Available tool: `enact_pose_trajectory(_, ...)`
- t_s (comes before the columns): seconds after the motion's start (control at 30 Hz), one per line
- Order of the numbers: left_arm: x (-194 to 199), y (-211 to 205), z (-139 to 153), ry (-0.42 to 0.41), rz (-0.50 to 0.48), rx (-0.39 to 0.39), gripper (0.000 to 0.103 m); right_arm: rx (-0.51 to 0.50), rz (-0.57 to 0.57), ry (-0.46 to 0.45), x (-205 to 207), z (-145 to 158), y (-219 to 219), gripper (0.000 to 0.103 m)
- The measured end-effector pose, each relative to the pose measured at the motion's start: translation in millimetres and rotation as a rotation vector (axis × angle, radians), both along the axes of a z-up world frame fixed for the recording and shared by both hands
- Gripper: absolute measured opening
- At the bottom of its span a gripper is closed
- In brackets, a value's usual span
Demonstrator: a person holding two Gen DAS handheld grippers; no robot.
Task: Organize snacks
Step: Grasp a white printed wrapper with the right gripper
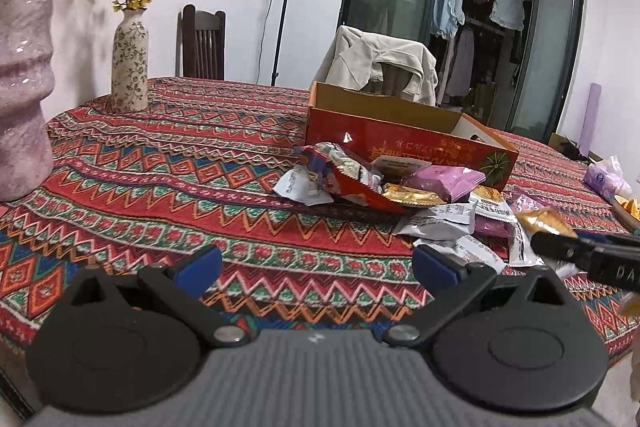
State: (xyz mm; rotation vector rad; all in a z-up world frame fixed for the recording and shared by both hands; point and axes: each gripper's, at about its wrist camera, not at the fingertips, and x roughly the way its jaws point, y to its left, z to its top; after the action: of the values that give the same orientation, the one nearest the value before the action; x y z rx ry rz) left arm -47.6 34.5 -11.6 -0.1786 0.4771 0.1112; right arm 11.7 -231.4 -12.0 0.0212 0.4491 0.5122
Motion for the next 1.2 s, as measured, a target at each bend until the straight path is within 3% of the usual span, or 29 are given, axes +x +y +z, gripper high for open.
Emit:
enact_pose_trajectory(0.73, 86, -84, -6, 0.093, -0.128, 0.05, 0.103, 0.056, -0.075, -0.004, 63, -7, -51, 0.047)
enact_pose_trajectory(1.1, 128, -122, -20, 0.19, 0.02, 0.081, 0.103, 0.064, -0.086, 0.007, 73, -13, -60, 0.047)
enact_pose_trajectory(1.2, 135, -131, -26, 0.23, 0.078, 0.127, 0.103, 0.067, -0.088, 0.013, 75, -14, -59, 0.047)
